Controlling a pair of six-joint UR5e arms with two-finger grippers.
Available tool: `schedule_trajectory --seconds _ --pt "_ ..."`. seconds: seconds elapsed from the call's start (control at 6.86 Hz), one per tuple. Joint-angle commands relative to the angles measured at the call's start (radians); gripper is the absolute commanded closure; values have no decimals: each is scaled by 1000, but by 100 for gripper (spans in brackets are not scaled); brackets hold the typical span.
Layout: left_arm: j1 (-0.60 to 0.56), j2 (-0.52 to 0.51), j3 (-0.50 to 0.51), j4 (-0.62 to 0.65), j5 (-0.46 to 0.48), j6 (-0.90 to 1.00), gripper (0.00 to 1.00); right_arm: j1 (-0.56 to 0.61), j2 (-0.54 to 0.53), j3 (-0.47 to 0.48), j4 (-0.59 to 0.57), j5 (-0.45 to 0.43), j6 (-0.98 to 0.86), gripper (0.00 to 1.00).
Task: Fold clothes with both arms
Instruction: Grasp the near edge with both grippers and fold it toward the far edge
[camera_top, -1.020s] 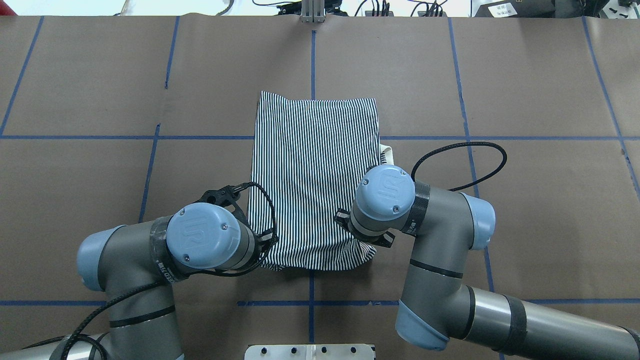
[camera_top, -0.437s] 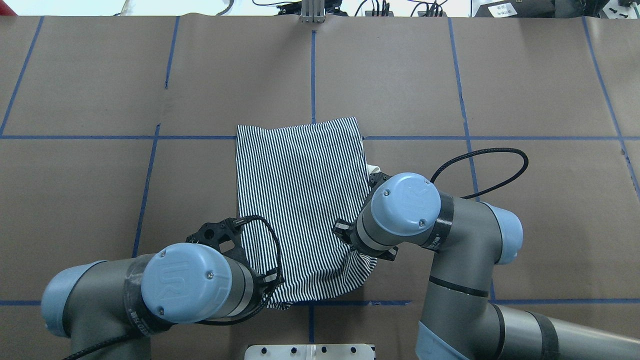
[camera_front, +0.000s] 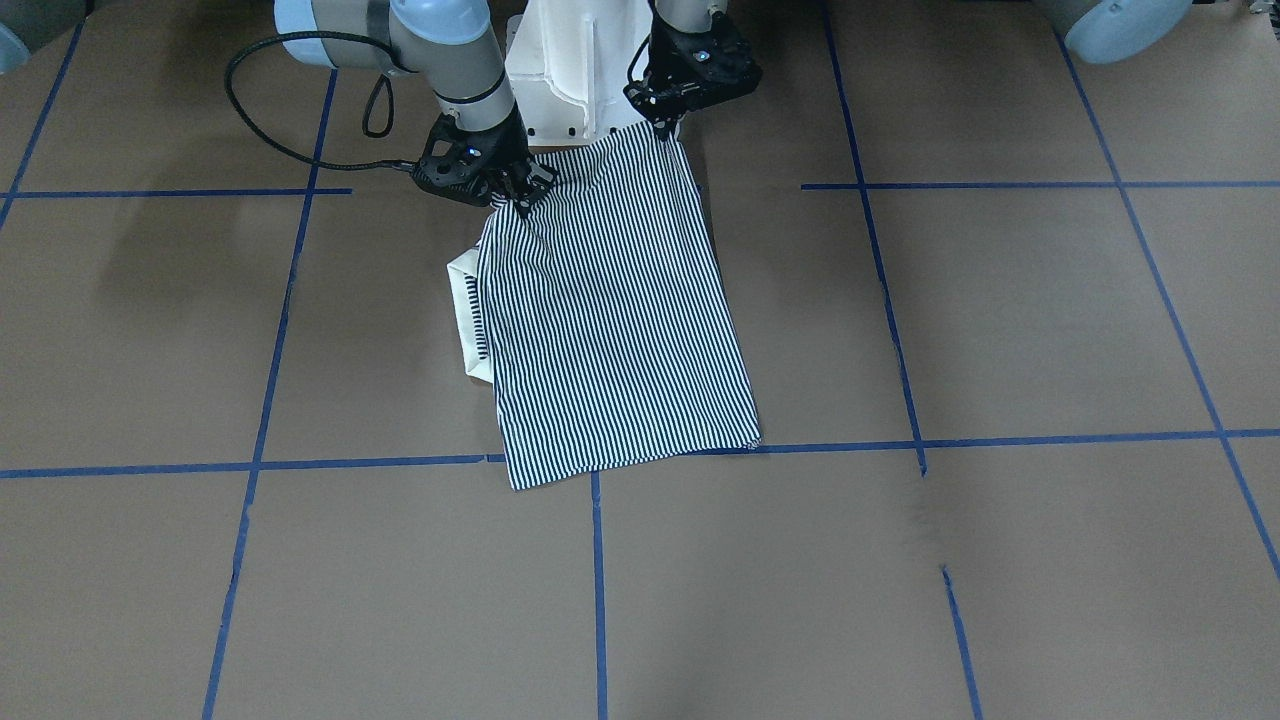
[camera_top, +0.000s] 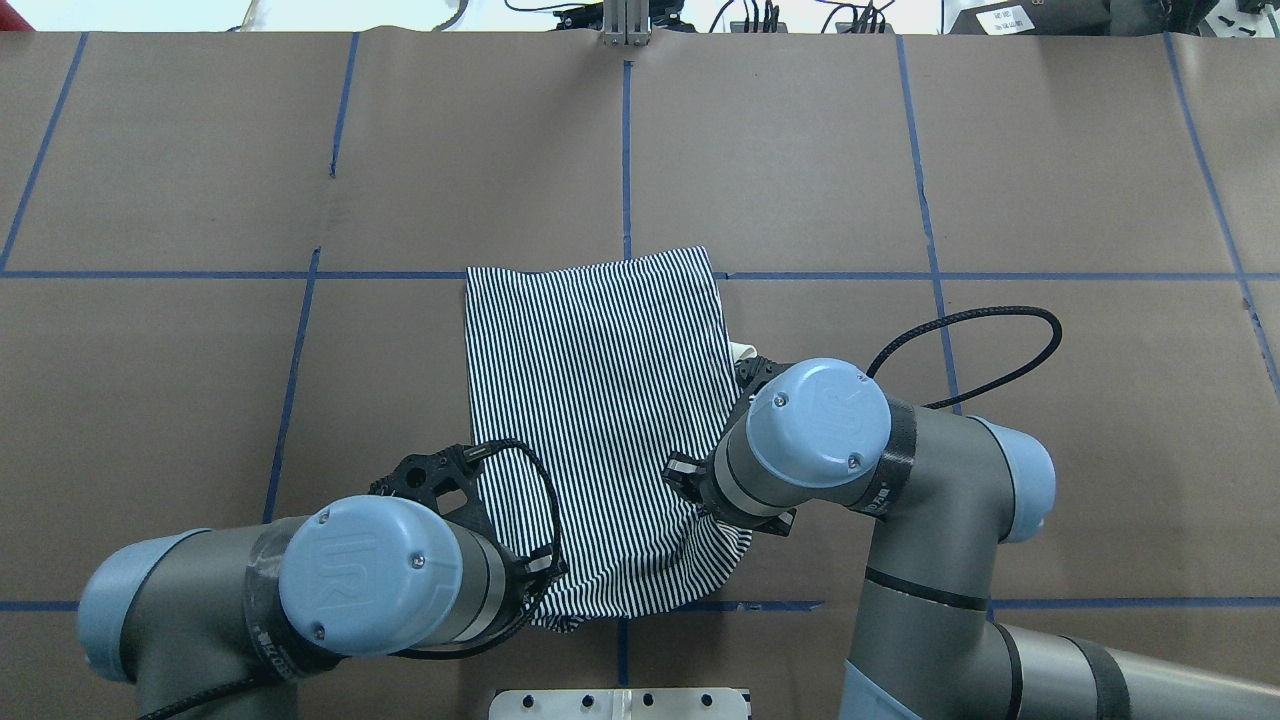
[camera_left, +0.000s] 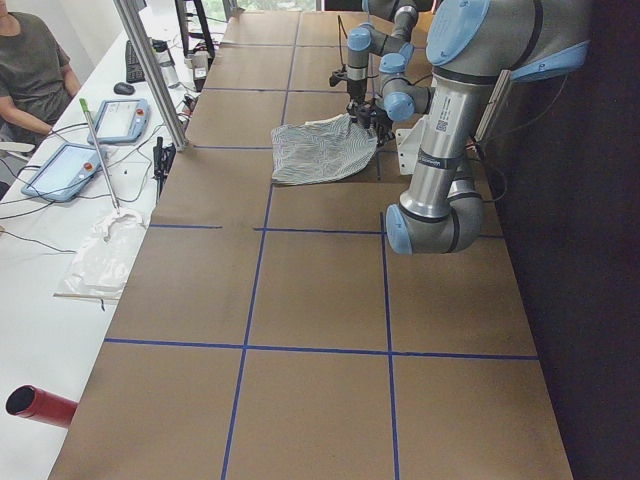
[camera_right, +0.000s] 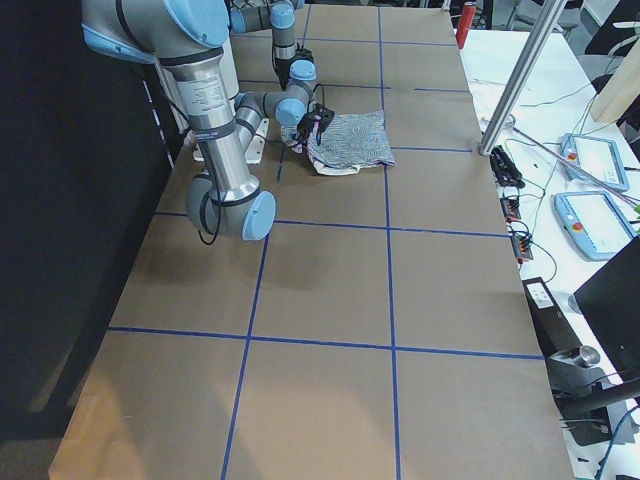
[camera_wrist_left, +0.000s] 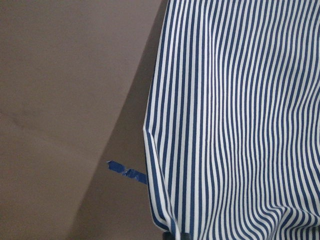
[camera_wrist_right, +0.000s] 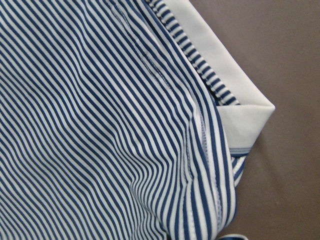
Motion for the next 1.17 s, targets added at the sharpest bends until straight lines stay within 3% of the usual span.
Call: schedule_trajectory --seconds 0.0,0.29,0.58,0.73,0.87,1.02 --pt "-125 -8 9 -7 -3 73 100 63 38 -46 34 -1 -10 100" --pt "-179 -16 86 -75 -2 91 100 115 124 -184 107 0 -7 100" --pt "-187 -20 108 -96 -2 91 100 173 149 -221 135 32 -5 100" --pt "-258 -49 180 -149 -3 94 100 206 214 -320 134 44 -8 100" --pt "-341 -135 346 -213 -11 162 98 235 333 -490 135 46 -20 60" --pt "-402 -181 527 -314 -17 260 1 268 403 -636 176 43 -112 1"
